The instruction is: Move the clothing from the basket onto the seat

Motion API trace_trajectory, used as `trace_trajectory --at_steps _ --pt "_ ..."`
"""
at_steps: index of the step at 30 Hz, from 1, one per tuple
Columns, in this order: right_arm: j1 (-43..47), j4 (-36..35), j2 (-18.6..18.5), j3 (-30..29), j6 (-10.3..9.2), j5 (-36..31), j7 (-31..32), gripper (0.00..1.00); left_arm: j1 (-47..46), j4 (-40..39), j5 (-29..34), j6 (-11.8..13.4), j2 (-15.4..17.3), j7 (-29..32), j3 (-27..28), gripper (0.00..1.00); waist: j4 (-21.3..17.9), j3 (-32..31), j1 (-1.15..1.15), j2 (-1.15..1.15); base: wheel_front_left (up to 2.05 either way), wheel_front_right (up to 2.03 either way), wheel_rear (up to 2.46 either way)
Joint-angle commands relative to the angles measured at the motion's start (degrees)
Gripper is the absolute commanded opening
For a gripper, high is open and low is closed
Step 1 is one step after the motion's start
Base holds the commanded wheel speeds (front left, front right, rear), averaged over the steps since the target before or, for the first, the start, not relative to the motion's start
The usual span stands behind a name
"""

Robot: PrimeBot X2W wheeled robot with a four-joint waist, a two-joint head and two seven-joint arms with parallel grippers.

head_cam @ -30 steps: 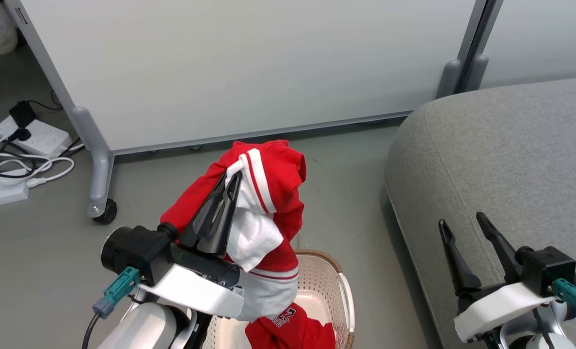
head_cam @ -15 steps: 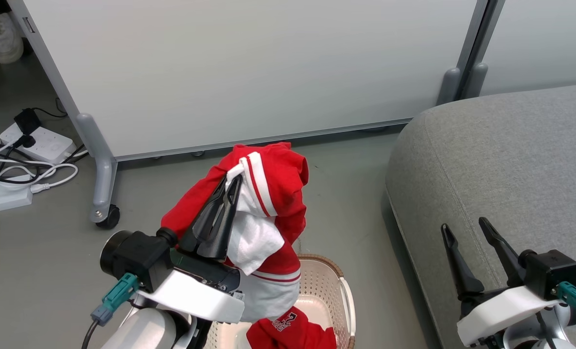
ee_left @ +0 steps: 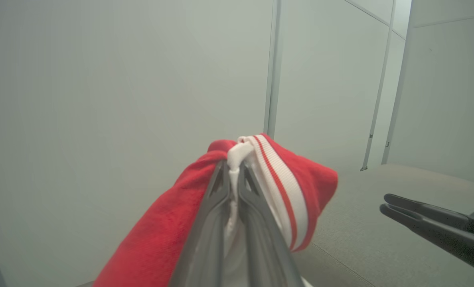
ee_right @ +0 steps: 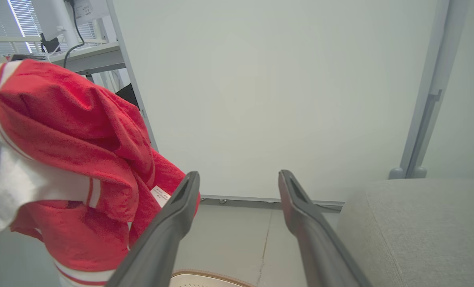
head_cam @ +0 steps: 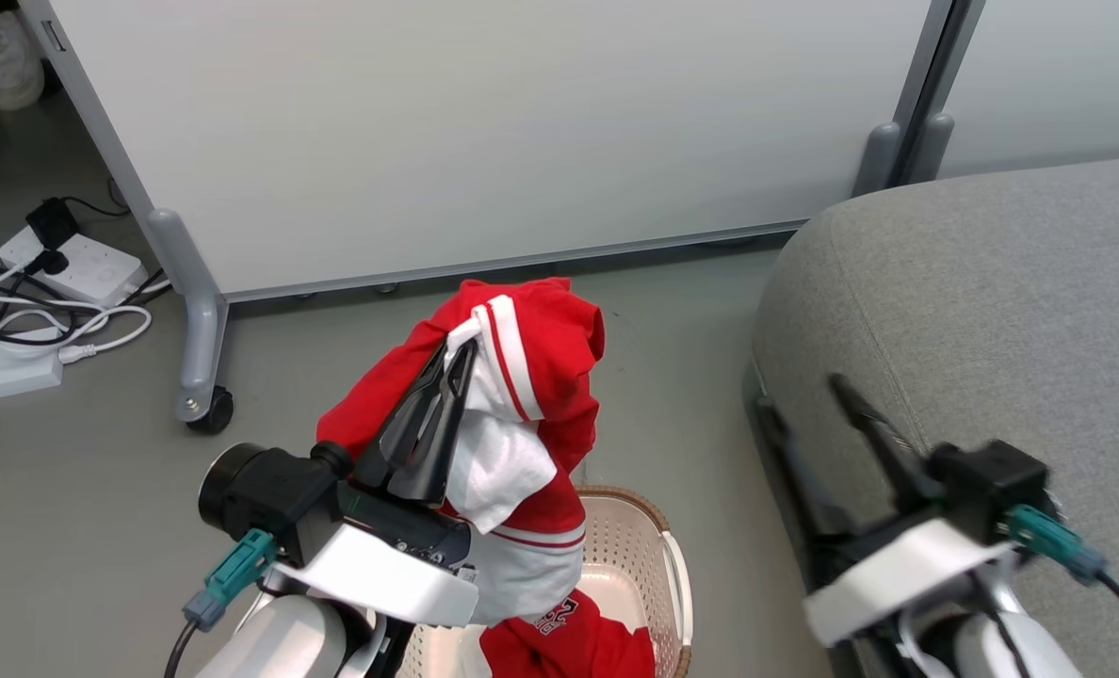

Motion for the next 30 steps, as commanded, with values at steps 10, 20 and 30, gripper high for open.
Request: trace_trajectory --at_steps 10,20,30 --pt "-12.3 3.2 -0.3 20.3 0.11 8.8 -1.0 1.0 -3.8 1.2 1.0 -1.2 -1.4 0.3 -1.6 0.0 2.1 2.2 0.0 0.0 0.0 0.0 0.0" --pt "-20.5 13.8 1.0 29.7 0.11 12.9 -3.0 1.0 -5.3 2.4 1.3 -2.1 -2.6 0.0 -3.2 0.0 3.8 2.9 0.0 0.0 0.0 0.0 0.0" --pt "-25.4 21.0 1.9 32.7 0.11 16.3 -6.5 0.0 -5.8 2.9 0.4 -2.8 -2.9 0.4 -4.0 0.0 4.3 3.0 0.0 0.0 0.0 0.0 0.0"
